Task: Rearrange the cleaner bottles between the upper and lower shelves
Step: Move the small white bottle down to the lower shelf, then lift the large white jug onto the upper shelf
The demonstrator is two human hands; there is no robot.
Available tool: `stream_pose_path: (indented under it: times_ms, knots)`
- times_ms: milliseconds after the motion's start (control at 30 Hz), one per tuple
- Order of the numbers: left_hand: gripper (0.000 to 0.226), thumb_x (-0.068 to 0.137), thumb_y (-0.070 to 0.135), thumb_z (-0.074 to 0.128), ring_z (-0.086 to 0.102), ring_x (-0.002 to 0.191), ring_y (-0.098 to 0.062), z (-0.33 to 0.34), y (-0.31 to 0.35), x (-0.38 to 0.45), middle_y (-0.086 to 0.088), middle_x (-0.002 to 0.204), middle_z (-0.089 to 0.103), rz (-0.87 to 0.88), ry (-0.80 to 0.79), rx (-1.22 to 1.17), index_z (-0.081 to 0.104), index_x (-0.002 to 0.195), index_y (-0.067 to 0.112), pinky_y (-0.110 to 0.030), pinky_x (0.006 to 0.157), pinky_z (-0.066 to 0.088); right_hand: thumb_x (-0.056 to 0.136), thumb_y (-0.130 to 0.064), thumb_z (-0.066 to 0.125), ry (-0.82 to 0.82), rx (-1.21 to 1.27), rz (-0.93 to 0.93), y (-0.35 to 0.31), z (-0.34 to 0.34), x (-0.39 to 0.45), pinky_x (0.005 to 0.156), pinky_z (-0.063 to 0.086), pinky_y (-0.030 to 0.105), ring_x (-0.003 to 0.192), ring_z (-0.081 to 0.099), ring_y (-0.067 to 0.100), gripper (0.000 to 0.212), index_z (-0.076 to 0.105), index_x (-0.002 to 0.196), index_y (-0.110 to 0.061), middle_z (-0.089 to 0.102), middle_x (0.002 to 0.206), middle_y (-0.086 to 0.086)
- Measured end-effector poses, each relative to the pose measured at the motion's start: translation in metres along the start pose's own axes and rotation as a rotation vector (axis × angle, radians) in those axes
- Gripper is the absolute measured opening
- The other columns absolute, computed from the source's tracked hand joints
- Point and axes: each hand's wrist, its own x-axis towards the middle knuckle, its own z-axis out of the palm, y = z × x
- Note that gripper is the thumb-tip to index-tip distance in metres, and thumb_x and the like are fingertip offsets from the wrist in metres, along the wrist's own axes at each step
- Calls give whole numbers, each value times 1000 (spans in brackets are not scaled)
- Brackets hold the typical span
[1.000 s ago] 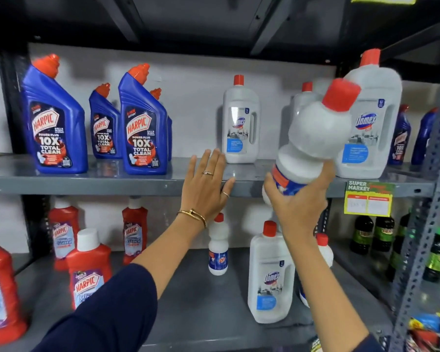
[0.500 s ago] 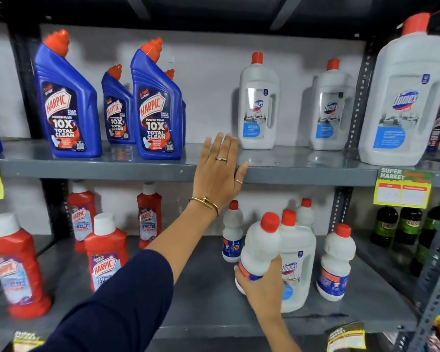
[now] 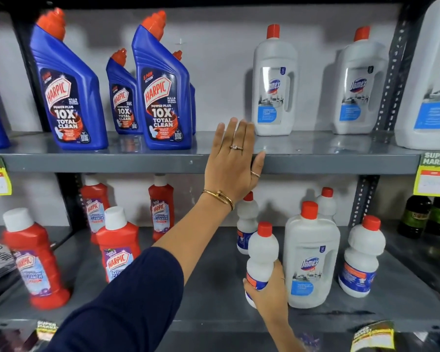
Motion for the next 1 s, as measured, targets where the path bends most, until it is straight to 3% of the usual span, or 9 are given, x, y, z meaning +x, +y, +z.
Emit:
stream_pose_path:
  times_ms: [67,233,367,433,567,667,733,867,1000]
  knots:
    - [56,89,36,28,48,120,-35,1,0,0,-19,124,59,-2,-2,11,50,123,-3,-46,105,15,58,-21,84,-2,-3,-21,-2,2,1,85,54,37,88,57,19,59,49,106,-16,63,99,4]
    - [56,89,36,28,47,121,-36,0,1,-1,-19,126,57,-10,-22,25,49,124,-3,-45,105,14,56,-24,85,-6,-4,-4,1,4,-6,88,48,34,94,49,11,72,43,115,-23,55,106,-6]
    - [52,93,33,41,38,128,-37,0,2,-2,-21,134,49,-16,-25,-28,40,130,-3,-43,107,6,57,-33,84,-56,31,26,-1,-2,-10,92,42,29,105,44,8,84,35,124,-25,44,114,-15]
    - [53,94,32,42,31,132,-36,1,2,-2,-20,138,43,-30,-46,-50,34,134,-2,-40,108,-2,62,-31,81,-19,62,12,-3,-8,-12,91,42,27,104,48,9,75,37,122,-27,48,114,-15]
    - [53,95,33,38,24,136,-32,-3,5,0,-18,143,38,-59,-71,-84,29,137,1,-38,108,-10,77,-22,69,98,82,-47,-20,-32,-8,80,52,33,93,60,21,37,45,104,-26,58,102,-1]
    - [53,94,31,42,25,136,-30,-6,10,0,-18,142,39,-44,-74,-135,31,136,1,-40,108,-9,78,-13,69,240,-64,-143,-27,-49,2,76,51,37,86,61,29,26,54,98,-8,64,96,15]
    - [52,93,30,43,26,136,-30,-6,17,-1,-18,142,39,1,-89,-140,31,136,1,-41,108,-7,75,-7,70,263,-155,-182,-27,-58,9,77,52,43,85,62,36,27,56,97,-1,66,94,22]
    - [51,91,28,48,30,134,-31,-3,33,-2,-19,138,45,10,-91,-148,37,132,0,-44,108,-4,71,-10,73,252,-261,-190,-19,-75,22,75,52,41,83,61,36,33,55,97,0,64,91,21]
    - [52,91,31,47,29,134,-30,-1,38,2,-18,138,45,-25,-79,-137,38,132,1,-47,108,-5,68,-27,77,258,-228,-55,-7,-83,21,82,49,44,96,52,34,59,45,112,-3,55,107,20]
